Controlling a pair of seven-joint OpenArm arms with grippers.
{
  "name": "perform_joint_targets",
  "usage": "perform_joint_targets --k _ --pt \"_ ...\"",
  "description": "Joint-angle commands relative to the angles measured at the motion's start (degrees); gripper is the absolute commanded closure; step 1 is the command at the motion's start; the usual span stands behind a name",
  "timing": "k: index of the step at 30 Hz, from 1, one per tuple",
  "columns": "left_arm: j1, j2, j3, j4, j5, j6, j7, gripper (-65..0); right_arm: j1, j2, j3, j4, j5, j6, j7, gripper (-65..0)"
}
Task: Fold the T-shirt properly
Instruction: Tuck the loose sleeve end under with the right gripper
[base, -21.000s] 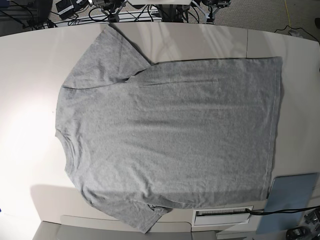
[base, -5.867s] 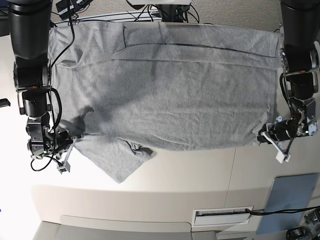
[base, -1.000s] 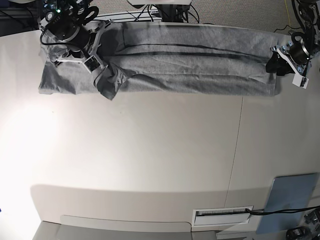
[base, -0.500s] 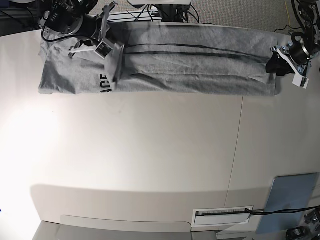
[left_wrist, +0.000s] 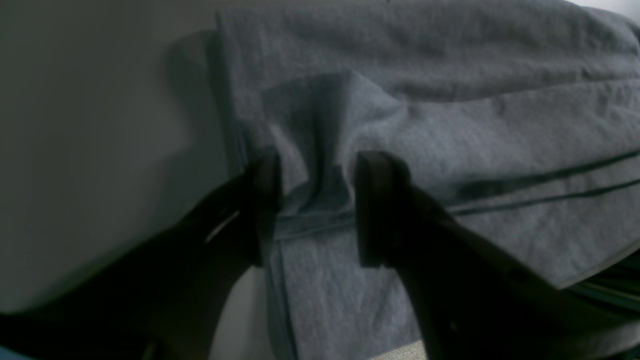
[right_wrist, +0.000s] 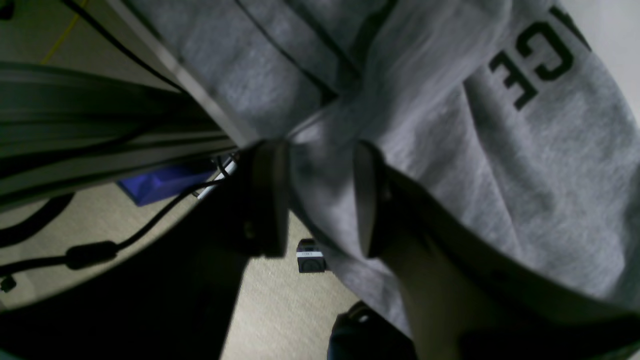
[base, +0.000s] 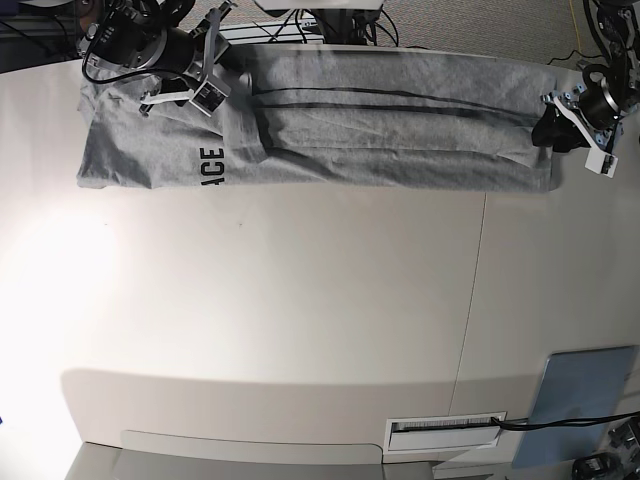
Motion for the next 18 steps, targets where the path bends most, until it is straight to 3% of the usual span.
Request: perform_joint_targets --k 1,4,9,18 --pt "-0.02 -1.25 -0.52 0.85 -0.98 -0.20 -1.07 -26.3 -0.13 0.37 0.11 1.11 1.09 0.08 1.36 -22.1" --pt "0.00 -1.27 -0.52 0.85 -0.98 -0.22 -1.05 -26.3 -0.11 0.37 0.11 1.11 4.15 0.08 1.31 -22.1" --pt "-0.04 -1.27 -0.52 0.85 -1.01 -0.22 -1.14 -26.3 1.90 0.35 1.64 1.11 3.78 0.08 1.36 -22.1" --pt "-0.04 -0.74 -0.48 0.70 -3.17 -0.04 -2.60 -26.3 3.34 0.35 12.74 1.11 3.85 0.08 4.15 -22.1"
